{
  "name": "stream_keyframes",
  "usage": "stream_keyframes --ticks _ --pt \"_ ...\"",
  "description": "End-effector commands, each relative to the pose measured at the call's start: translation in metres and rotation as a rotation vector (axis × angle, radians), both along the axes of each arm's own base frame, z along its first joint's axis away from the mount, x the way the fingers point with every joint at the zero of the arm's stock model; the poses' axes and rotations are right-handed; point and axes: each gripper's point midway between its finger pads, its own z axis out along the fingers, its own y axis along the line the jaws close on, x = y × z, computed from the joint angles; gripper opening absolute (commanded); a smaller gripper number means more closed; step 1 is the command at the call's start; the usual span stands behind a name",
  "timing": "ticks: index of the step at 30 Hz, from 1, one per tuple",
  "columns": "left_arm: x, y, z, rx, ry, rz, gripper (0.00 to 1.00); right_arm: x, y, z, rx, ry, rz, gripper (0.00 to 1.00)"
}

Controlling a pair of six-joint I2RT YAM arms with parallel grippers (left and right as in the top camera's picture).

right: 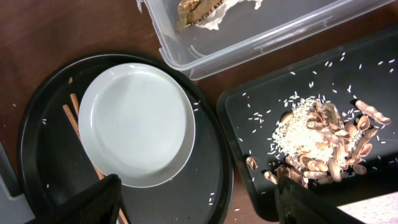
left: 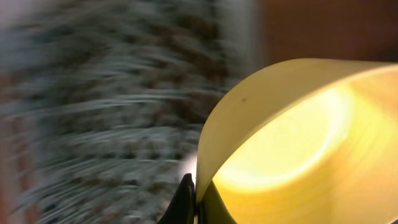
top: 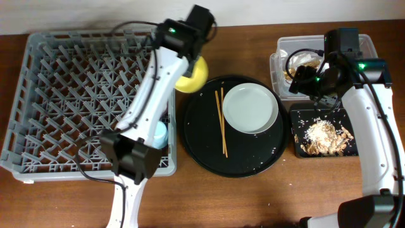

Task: Sort waste into correct bins and load items into the dishwasher rack
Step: 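Grasp the yellow bowl with the left gripper and carry it to the rack, then set the yellow bowl upright in the back of the rack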

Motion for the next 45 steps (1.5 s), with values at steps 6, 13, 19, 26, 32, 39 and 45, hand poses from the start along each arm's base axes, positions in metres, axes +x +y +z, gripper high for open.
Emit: stream_keyframes --ticks 6,13,19,26,32,39,45 --pt "0.045 0.104 0.045 0.383 -0.412 0.371 0.00 0.005 -0.004 0.003 -0.022 -0.016 0.000 0.80" --pt "0.039 0.118 0.007 0.511 -0.456 0.449 0.00 0.005 -0.005 0.003 -0.024 -0.016 -0.001 0.81" --pt "0.039 0.116 -0.007 0.501 -0.434 0.439 0.00 0.005 -0.005 0.003 -0.024 -0.016 -0.001 0.81" --pt "0.044 0.098 -0.021 0.424 -0.436 0.419 0.00 0.005 -0.007 0.003 -0.037 -0.015 -0.007 0.86" --pt "0.069 0.097 -0.023 0.384 -0.541 0.450 0.00 0.005 -0.007 0.003 -0.037 -0.014 -0.007 0.86" --pt "0.070 0.108 -0.040 0.631 -0.545 0.448 0.00 0.005 -0.007 0.003 -0.037 -0.016 -0.007 0.86" --pt "0.068 0.093 -0.041 0.637 -0.554 0.421 0.00 0.005 -0.007 0.003 -0.037 -0.016 -0.007 0.87"
